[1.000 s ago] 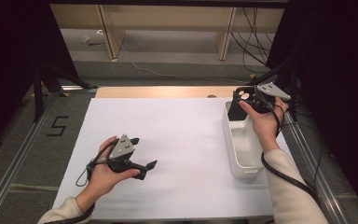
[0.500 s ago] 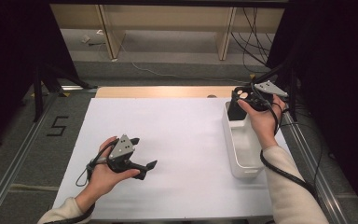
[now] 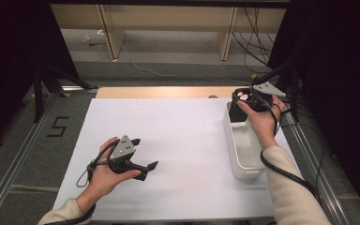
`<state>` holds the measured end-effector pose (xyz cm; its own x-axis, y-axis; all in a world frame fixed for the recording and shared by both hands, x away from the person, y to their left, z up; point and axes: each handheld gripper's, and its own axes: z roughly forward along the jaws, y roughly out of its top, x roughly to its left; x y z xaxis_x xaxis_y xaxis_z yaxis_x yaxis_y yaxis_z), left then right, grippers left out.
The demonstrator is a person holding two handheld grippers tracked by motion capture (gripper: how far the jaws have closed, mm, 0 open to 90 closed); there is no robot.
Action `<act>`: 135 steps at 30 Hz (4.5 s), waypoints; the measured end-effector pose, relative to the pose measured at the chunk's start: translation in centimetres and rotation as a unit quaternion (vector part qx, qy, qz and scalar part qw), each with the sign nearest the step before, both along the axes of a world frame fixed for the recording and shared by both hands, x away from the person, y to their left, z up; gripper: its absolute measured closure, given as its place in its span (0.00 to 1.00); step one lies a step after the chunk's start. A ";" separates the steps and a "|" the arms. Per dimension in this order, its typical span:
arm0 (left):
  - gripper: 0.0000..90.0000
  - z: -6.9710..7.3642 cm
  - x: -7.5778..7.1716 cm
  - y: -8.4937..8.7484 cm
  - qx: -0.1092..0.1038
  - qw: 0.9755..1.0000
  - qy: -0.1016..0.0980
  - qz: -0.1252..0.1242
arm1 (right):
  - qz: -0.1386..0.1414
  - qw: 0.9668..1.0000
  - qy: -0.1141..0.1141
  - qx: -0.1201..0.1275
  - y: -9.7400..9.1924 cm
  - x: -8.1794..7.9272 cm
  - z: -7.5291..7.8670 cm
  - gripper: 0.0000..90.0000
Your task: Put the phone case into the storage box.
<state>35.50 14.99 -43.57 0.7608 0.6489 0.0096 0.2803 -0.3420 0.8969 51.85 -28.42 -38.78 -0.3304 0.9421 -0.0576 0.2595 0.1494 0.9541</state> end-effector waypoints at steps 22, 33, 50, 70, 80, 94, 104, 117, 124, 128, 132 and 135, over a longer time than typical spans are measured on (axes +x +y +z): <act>0.00 0.1 0.0 0.0 0.003 1.000 0.000 0.001 | -0.005 1.000 0.017 -0.005 0.2 1.0 -1.0 0.17; 0.00 0.1 0.0 0.0 0.002 1.000 0.000 0.002 | -0.010 0.999 0.035 0.000 0.4 1.8 -1.8 0.17; 0.00 0.2 0.0 0.0 0.002 1.000 -0.001 0.002 | -0.021 0.999 0.039 0.005 0.4 3.0 -1.9 0.15; 0.00 0.2 0.0 0.0 0.002 1.000 -0.001 0.002 | -0.032 0.998 0.062 0.004 0.6 4.3 -3.2 0.06; 0.00 0.2 0.0 0.0 0.002 1.000 -0.001 0.001 | -0.036 0.997 0.066 0.004 0.3 4.4 -3.3 0.01; 0.00 0.2 0.0 0.0 0.002 1.000 -0.001 0.002 | -0.032 0.997 0.068 0.005 0.6 3.4 -2.9 0.01; 0.00 0.2 0.0 0.0 0.002 1.000 -0.002 0.005 | -0.026 0.997 0.077 0.013 0.3 2.2 -2.8 0.01; 0.00 0.2 -0.1 -0.1 0.002 1.000 -0.002 0.006 | -0.010 0.997 0.073 0.016 0.2 -0.2 -1.6 0.03; 0.00 0.1 0.0 0.0 0.002 1.000 -0.002 0.006 | 0.013 0.998 0.064 0.022 0.8 -1.6 -0.8 0.06; 0.00 0.1 -0.1 -0.1 0.002 1.000 -0.001 0.006 | 0.030 0.998 0.058 0.017 1.2 -2.4 -0.5 0.09; 0.00 0.1 -0.1 -0.1 0.001 1.000 -0.001 0.006 | 0.041 0.998 0.053 0.021 1.5 -2.9 -0.3 0.12; 0.00 0.1 -0.1 -0.1 0.002 1.000 -0.001 0.007 | 0.046 0.997 0.054 0.021 1.7 -3.3 -0.4 0.13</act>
<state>35.43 14.89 -43.44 0.7523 0.6587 0.0135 0.2828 -0.3413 0.8964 48.57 -26.73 -39.19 -0.4184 0.9080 0.0215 0.3475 0.1381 0.9274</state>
